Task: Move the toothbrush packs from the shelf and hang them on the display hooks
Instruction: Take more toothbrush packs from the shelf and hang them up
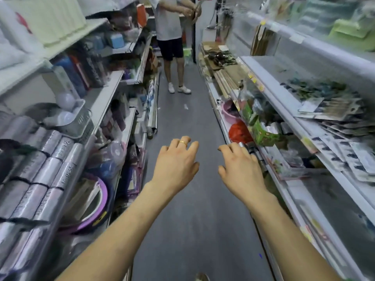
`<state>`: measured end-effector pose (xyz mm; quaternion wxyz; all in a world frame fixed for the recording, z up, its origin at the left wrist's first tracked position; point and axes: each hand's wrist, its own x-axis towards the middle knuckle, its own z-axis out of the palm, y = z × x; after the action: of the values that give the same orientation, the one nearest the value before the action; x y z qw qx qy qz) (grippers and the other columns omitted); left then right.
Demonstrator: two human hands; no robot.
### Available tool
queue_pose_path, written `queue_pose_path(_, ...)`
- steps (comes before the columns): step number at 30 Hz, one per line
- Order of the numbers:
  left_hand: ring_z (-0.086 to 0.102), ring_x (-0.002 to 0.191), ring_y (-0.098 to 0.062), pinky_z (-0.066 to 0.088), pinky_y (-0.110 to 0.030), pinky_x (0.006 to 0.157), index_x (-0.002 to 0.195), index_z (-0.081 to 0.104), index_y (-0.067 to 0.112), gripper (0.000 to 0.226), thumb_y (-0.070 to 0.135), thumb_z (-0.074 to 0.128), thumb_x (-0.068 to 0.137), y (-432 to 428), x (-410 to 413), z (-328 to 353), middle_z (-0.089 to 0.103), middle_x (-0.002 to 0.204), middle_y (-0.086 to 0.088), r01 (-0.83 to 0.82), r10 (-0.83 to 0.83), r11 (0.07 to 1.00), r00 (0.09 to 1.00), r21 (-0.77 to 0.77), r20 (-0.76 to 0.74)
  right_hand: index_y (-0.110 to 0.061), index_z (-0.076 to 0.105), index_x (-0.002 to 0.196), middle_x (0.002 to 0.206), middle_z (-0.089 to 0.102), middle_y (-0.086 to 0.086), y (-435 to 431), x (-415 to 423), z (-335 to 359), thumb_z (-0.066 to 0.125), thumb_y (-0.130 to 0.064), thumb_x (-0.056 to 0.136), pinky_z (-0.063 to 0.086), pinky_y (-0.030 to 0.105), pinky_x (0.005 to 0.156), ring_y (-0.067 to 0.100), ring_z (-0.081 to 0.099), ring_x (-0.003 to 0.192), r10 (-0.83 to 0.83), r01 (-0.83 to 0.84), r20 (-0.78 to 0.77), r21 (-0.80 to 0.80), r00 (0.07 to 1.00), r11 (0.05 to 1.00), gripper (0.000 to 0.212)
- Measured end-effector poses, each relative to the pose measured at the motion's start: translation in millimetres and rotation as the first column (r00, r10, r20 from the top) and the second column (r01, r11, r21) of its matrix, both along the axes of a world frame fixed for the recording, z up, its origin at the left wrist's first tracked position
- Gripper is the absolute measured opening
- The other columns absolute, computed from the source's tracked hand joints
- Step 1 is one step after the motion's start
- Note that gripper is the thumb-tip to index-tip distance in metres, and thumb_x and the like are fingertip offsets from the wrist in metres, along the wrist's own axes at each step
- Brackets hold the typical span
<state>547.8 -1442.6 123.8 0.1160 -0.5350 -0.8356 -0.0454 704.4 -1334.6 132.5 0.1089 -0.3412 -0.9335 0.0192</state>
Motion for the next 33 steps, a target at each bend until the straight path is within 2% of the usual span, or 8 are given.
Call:
queue_pose_path(7, 0.060, 0.111, -0.034, 0.050, -0.045, 0.077, 0.128, 0.059, 0.018, 0.049, 0.039, 0.071, 0.086, 129, -122, 15, 0.058, 0.137, -0.007, 0.073, -0.074, 0.997, 0.997, 0.037, 0.022, -0.021, 0.053, 0.138, 0.126, 0.056, 0.004, 117, -115, 11, 0.065, -0.027, 0.093, 0.047, 0.047, 0.089, 0.030, 0.057, 0.115, -0.056, 0.056, -0.004, 0.023, 0.998, 0.998, 0.047)
queue_pose_path(13, 0.059, 0.117, -0.033, 0.052, -0.044, 0.079, 0.133, 0.058, 0.019, 0.050, 0.039, 0.069, 0.088, 261, -222, -1, 0.056, 0.141, -0.006, 0.234, -0.235, 0.972, 0.970, 0.021, 0.064, -0.019, 0.058, 0.129, 0.117, 0.057, 0.004, 222, -198, -7, 0.067, -0.025, 0.088, 0.050, 0.046, 0.081, 0.032, 0.060, 0.106, -0.225, 0.225, -0.024, 0.016, 0.974, 0.974, 0.042)
queue_pose_path(15, 0.059, 0.116, -0.034, 0.053, -0.045, 0.079, 0.134, 0.058, 0.019, 0.050, 0.039, 0.068, 0.089, 307, -253, -3, 0.057, 0.141, -0.007, 0.296, -0.297, 0.955, 0.952, 0.024, 0.075, -0.018, 0.058, 0.128, 0.117, 0.057, 0.005, 254, -220, -8, 0.068, -0.026, 0.088, 0.053, 0.048, 0.084, 0.033, 0.060, 0.108, -0.308, 0.307, -0.037, -0.018, 0.951, 0.951, 0.042)
queue_pose_path(19, 0.061, 0.114, -0.035, 0.056, -0.047, 0.077, 0.133, 0.058, 0.019, 0.051, 0.041, 0.070, 0.089, 392, -287, 6, 0.060, 0.133, -0.008, 0.472, -0.470, 0.882, 0.878, 0.001, 0.088, -0.020, 0.055, 0.131, 0.124, 0.056, 0.004, 302, -240, -3, 0.064, -0.028, 0.090, 0.052, 0.049, 0.089, 0.032, 0.058, 0.114, -0.478, 0.477, -0.011, -0.047, 0.878, 0.878, 0.042)
queue_pose_path(24, 0.061, 0.112, -0.034, 0.056, -0.048, 0.078, 0.131, 0.059, 0.017, 0.047, 0.042, 0.067, 0.092, 495, -290, 18, 0.060, 0.131, -0.007, 0.653, -0.653, 0.756, 0.748, 0.039, 0.118, -0.022, 0.051, 0.139, 0.132, 0.054, 0.004, 357, -234, 3, 0.062, -0.032, 0.096, 0.049, 0.046, 0.093, 0.030, 0.056, 0.120, -0.689, 0.687, 0.000, -0.078, 0.725, 0.723, 0.044)
queue_pose_path(29, 0.060, 0.116, -0.037, 0.056, -0.049, 0.081, 0.136, 0.056, 0.017, 0.052, 0.042, 0.066, 0.092, 587, -276, 7, 0.059, 0.134, -0.009, 0.758, -0.753, 0.652, 0.644, 0.026, 0.133, -0.022, 0.050, 0.142, 0.129, 0.053, 0.004, 414, -215, -11, 0.061, -0.030, 0.097, 0.049, 0.046, 0.092, 0.031, 0.055, 0.119, -0.809, 0.799, -0.052, -0.133, 0.586, 0.587, 0.047)
queue_pose_path(33, 0.060, 0.117, -0.036, 0.053, -0.051, 0.086, 0.140, 0.055, 0.019, 0.053, 0.043, 0.065, 0.094, 648, -272, -1, 0.058, 0.133, -0.007, 0.788, -0.783, 0.615, 0.607, 0.026, 0.137, -0.022, 0.050, 0.140, 0.128, 0.053, 0.004, 470, -209, -30, 0.061, -0.033, 0.099, 0.052, 0.045, 0.089, 0.031, 0.056, 0.119, -0.848, 0.821, -0.070, -0.219, 0.526, 0.527, 0.044)
